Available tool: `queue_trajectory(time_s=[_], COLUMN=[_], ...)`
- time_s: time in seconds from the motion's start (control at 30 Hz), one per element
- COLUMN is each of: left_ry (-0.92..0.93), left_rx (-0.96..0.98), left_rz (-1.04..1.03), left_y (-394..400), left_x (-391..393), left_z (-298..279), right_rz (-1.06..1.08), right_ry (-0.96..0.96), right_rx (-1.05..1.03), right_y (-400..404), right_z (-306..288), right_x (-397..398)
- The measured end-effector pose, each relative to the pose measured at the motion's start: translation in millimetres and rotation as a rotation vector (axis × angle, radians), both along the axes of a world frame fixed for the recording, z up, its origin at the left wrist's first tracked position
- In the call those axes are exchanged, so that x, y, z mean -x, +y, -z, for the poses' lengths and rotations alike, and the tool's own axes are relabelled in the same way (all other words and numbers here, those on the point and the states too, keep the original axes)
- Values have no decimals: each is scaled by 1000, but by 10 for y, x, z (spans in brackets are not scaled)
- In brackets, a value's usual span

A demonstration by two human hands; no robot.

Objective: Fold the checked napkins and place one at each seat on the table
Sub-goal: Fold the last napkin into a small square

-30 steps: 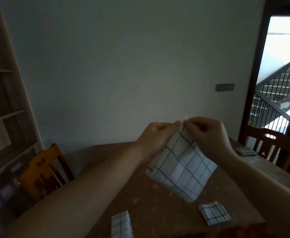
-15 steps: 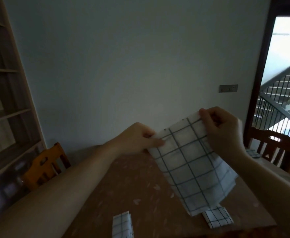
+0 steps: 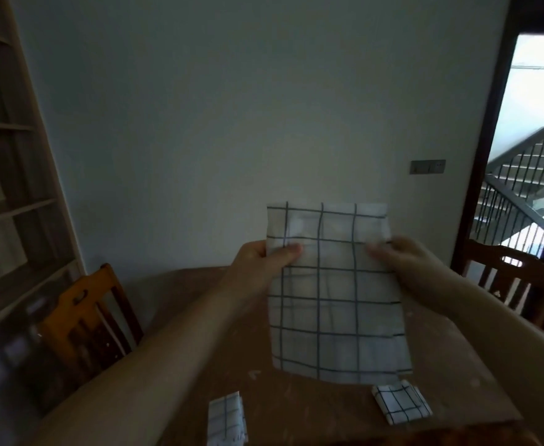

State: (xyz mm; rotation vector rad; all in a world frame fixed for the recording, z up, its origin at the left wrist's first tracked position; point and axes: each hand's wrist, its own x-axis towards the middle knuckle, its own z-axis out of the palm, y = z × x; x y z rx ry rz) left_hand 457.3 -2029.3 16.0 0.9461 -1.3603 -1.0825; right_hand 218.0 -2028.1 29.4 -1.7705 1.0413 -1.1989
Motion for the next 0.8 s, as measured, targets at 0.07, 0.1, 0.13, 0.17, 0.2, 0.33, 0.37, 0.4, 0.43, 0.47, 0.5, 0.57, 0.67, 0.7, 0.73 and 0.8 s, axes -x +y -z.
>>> queue_trajectory(time_s=[0.07, 0.1, 0.13, 0.17, 0.2, 0.33, 0.37, 0.4, 0.43, 0.47, 0.5, 0.57, 0.67, 0.7, 0.73, 0.8], left_ry=[-21, -29, -51, -106, -194, -311, -278, -236, -186, -141, -98, 22, 123, 148, 182, 202], left_rx=[8, -11, -38, -65, -73, -74, -79, -84, -94, -99, -110, -173, -250, -280, -348, -469], left_rz=[-4, 21, 66, 117, 153, 146, 158, 172, 182, 188, 206, 241, 232, 226, 239, 319], left_y=[-18, -11, -5, 16, 16, 5, 6, 3, 7, -5, -10, -33, -97, -122, -138, -157], left_x=[-57, -77, -101, -124, -153, -239, -243, -248, -251, -259, -263, -270, -272, -275, -273, -288], left_z=[-3, -2, 11, 28, 58, 111, 115, 118, 117, 117, 114, 116, 122, 128, 119, 125], right_rz=[-99, -83, -61, -42, -29, -132, -172, -164, -148, -121, -110, -119, -160, -173, -162, -108], right_ry=[158, 137, 80, 27, 3, 66, 77, 76, 64, 32, -9, -42, -5, 28, 68, 147], right_rx=[-60, -48, -38, -9, 13, -87, -100, -108, -102, -96, -86, -34, -23, 2, 50, 175], right_y=[39, 34, 35, 20, 2, 1, 12, 4, 5, -44, -58, -86, -1, 17, 44, 63], right_z=[83, 117, 137, 147, 160, 175, 174, 177, 177, 202, 202, 209, 112, 85, 52, 40], right_x=[30, 25, 24, 32, 46, 145, 163, 181, 190, 228, 245, 281, 244, 234, 219, 195])
